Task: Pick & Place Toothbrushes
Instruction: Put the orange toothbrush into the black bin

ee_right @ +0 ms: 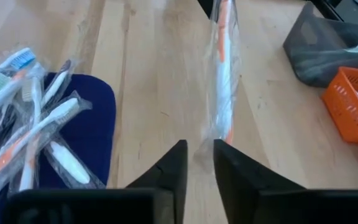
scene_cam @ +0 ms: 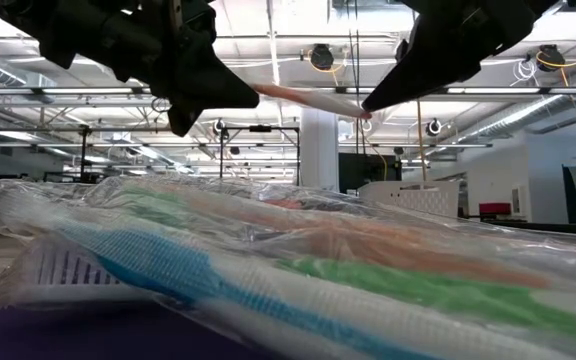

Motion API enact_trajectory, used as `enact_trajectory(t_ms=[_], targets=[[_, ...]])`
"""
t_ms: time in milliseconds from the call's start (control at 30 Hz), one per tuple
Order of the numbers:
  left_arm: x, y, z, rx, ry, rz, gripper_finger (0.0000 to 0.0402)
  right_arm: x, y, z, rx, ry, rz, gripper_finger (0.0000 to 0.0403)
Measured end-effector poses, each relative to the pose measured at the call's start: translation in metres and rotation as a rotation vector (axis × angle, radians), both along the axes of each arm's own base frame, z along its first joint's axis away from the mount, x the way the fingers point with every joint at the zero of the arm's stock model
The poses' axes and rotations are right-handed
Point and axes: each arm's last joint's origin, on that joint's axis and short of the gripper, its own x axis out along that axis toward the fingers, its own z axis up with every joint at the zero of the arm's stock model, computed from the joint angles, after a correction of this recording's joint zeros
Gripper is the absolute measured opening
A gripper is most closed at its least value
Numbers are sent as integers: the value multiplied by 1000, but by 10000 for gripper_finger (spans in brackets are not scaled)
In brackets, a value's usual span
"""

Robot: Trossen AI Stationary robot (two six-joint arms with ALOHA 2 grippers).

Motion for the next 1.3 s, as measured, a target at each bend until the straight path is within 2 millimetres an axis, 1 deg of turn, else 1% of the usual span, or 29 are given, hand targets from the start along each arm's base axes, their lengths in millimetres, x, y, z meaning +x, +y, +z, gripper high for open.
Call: enact_trajectory(t_ms=[167,367,500,667,833,1000,1033,1100,1167,1200,1300], targets=[[0,2,0,17,-5,28,1,-1,1,-1,13,15,-8,98],[2,10,3,24,-29,93,0,-10,-1,-11,36,125,-57,113],[5,20,10,11,-108,155,0,-14,-3,-15,50,173,-96,114],[6,32,19,28,-207,328,0,-14,-3,-15,59,174,-104,110],[6,38,19,21,-206,390,0,-14,-3,-15,66,171,-110,111],[7,44,13,20,-187,473,0,-13,-3,-14,66,164,-112,110],[10,46,13,21,-189,486,0,-13,-3,-14,67,161,-111,109],[15,48,12,20,-186,485,0,-13,-3,-14,69,152,-111,107],[22,48,9,18,-162,434,0,-11,-3,-12,69,135,-106,106],[27,47,11,7,-172,404,0,-10,-3,-11,65,118,-112,105],[34,41,11,19,-165,396,0,-7,-5,-7,22,47,-162,105]])
